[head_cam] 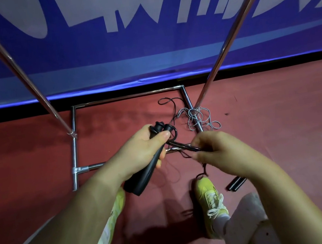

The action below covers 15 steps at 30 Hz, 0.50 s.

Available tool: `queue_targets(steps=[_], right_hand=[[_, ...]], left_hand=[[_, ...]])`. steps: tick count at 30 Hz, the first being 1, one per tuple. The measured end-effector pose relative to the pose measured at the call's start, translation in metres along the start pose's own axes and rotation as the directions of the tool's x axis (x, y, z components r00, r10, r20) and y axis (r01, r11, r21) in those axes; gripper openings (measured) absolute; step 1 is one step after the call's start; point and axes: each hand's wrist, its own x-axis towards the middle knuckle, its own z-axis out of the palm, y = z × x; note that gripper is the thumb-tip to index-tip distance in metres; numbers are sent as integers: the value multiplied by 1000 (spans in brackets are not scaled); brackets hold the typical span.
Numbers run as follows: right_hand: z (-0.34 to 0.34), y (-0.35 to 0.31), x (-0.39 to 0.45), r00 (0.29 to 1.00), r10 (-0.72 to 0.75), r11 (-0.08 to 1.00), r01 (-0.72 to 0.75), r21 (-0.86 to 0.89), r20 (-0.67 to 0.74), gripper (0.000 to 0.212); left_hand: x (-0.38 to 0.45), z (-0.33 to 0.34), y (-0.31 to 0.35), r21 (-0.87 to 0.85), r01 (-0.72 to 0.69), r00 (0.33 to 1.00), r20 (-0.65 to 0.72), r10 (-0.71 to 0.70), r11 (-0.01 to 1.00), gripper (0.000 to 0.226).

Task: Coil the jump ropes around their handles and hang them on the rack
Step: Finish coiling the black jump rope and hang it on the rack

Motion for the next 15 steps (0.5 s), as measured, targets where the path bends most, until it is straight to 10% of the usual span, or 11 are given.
queue_targets(steps=[10,15], right_hand=[[-18,-19,-13,964,-203,947,237,216,-171,19],[-14,-25,1,969,-242,919,242,310,-40,24]], left_hand=[[-3,13,-3,137,39,974,214,-68,990,7],[-12,24,-1,209,-14,915,398,-72,978,8]])
